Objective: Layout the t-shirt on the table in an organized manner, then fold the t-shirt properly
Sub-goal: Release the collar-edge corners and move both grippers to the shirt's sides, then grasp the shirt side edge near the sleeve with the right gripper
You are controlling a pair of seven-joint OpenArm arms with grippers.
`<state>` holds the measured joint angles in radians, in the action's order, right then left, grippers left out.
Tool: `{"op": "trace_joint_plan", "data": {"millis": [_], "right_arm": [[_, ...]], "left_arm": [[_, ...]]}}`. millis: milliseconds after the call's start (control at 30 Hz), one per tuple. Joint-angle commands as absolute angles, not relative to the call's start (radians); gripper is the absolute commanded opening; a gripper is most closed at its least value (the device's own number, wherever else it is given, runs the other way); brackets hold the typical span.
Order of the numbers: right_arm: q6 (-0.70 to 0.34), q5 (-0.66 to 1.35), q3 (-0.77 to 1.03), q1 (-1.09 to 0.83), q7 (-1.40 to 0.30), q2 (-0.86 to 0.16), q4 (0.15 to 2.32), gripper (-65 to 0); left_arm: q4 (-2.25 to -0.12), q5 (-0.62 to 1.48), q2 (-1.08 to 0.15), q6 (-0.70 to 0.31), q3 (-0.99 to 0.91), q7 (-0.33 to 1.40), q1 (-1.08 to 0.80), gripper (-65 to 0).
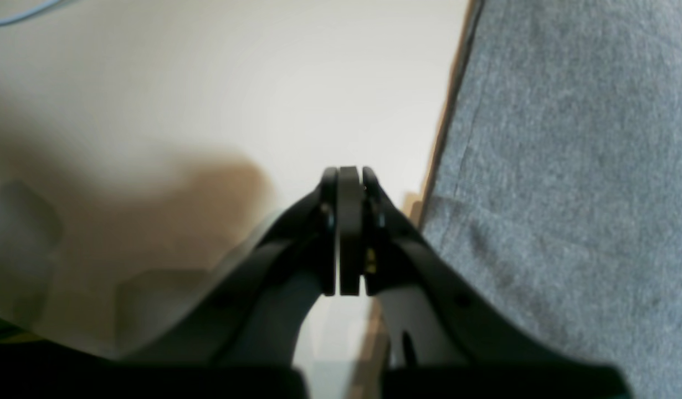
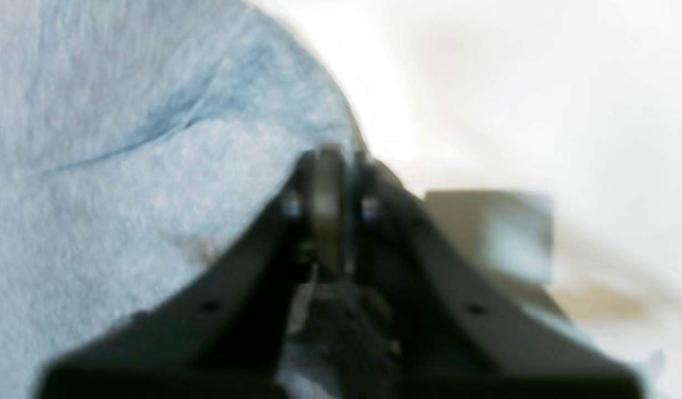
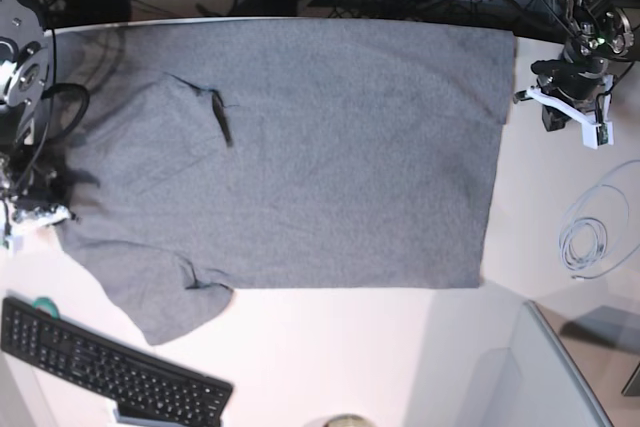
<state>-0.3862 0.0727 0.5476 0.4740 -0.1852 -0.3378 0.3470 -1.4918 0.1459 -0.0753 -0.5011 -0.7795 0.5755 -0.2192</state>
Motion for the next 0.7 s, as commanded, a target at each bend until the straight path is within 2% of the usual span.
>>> {"op": "trace_joint_plan", "data": {"millis": [0,100,400,533,667], "right_arm": [[-0.395,0.077,0.550,0.486,-0.168,-0.348,0.387,-65.0],[-0.397,0.077,0.544,0.433,-0.186,-0.320,0.516,-65.0],[-0.401,0.079,0.544,0.236,-0.489,-0.194,1.033,-65.0],[-0.484,0.079,0.550,0.159,-0.636,-0.120,1.251,-65.0],[-0.509,0.079,0.552,0.097,-0.759,-0.071,1.408,-65.0]], "left_arm": [[-1.506,0.156,-0.088,-0.503,-0.783,0.555,-0.213,-65.0],[-1.504,0.156,-0.085,-0.499,-0.774,0.555,-0.209,-65.0],[-1.503,0.147,-0.082,-0.498,-0.773,0.556,-0.186,-65.0],[-1.503,0.147,-0.082,-0.498,-0.773,0.556,-0.186,-65.0],[-1.503,0.147,-0.082,-0.498,-0.773,0.556,-0.186,-65.0]]}}
